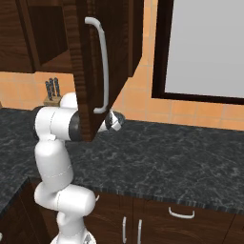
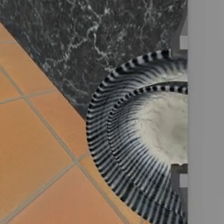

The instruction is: Pick up the bowls on the counter and stack them on top of one another in the open cabinet. Place the smaller bowl on top of the larger bowl.

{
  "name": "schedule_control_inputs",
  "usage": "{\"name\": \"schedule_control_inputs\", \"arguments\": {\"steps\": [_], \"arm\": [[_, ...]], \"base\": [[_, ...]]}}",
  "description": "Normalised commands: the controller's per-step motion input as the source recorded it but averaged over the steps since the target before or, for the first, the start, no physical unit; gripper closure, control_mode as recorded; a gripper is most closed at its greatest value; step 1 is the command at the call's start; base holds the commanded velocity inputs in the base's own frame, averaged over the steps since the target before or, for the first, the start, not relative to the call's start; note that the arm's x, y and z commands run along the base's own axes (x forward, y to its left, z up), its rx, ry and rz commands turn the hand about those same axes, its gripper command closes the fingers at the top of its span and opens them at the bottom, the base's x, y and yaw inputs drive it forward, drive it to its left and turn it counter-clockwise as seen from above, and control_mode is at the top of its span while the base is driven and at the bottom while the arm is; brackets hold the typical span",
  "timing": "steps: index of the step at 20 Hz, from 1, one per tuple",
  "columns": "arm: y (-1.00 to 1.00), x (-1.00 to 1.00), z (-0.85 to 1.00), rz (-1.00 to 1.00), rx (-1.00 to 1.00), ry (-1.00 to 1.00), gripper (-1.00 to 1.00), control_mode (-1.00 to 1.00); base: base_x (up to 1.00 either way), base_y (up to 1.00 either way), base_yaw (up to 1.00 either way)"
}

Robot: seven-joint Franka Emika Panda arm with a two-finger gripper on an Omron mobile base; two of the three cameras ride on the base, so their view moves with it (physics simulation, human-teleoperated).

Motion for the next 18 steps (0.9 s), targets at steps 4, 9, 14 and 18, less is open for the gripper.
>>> {"name": "schedule_control_inputs", "arguments": {"steps": [4, 9, 14, 18], "arm": [[-0.27, -0.27, 0.13, 0.00, 0.01, 0.09, -1.00, -1.00], [-0.31, -0.20, 0.02, 0.00, 0.06, 0.14, -1.00, -1.00], [-0.21, -0.09, 0.43, 0.00, 0.05, 0.12, -1.00, -1.00], [0.00, -0.04, -0.10, 0.00, 0.00, 0.09, -1.00, -1.00]], "base": [[0.00, 0.00, 0.00], [0.00, 0.00, 0.00], [0.00, 0.00, 0.00], [0.00, 0.00, 0.00]]}}
